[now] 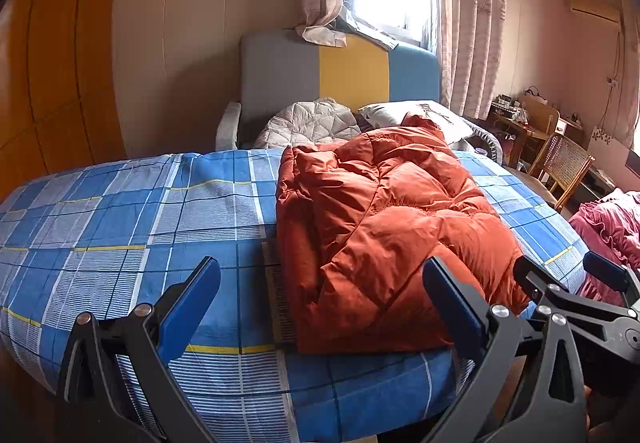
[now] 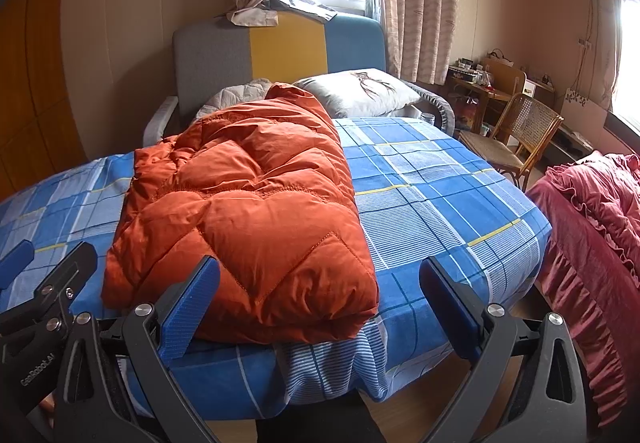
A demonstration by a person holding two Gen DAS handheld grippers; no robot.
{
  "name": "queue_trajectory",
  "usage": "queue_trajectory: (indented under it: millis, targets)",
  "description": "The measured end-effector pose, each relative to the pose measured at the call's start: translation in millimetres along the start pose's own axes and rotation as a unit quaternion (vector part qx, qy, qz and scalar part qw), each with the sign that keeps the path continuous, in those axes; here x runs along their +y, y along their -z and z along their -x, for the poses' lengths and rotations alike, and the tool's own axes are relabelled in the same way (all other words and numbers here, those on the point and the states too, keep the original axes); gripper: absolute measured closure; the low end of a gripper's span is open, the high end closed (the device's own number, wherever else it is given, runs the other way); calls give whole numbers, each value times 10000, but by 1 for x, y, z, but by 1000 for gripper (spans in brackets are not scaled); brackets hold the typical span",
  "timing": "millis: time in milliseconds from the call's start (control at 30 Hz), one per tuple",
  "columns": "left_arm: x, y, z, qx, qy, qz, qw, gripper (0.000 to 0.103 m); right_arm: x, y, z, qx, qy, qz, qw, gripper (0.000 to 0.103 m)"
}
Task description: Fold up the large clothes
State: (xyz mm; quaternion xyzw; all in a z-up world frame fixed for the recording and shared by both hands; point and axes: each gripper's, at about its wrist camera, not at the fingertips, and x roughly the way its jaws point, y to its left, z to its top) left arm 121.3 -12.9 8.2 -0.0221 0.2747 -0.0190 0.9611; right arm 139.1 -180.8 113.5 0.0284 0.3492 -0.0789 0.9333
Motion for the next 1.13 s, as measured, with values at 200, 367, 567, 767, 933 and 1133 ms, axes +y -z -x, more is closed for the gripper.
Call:
queue_trajectory:
  millis: [200, 367, 567, 767, 933, 1133]
  targets:
    - [2, -1, 2, -15, -7, 38, 10000, 2, -1, 0, -1, 13, 0, 3, 10000, 4]
    - [2, -1, 1, -2, 15, 24, 10000, 2, -1, 0, -1, 27, -8, -10, 10000, 4]
    - [5, -2, 0, 3, 23, 62, 10000, 2, -2, 0, -2, 46, -15, -7, 10000, 4]
    - [6, 0, 1, -52, -79, 58, 9999, 2, -5, 2, -4, 89, -26, 30, 10000, 4]
    - [6, 1, -3, 58, -67, 25, 10000, 2, -5, 2, -7, 100, -42, 45, 9999, 4]
    - [8, 3, -9, 200, -97, 98, 9997, 2, -6, 3, -7, 85, -45, -16, 10000, 4]
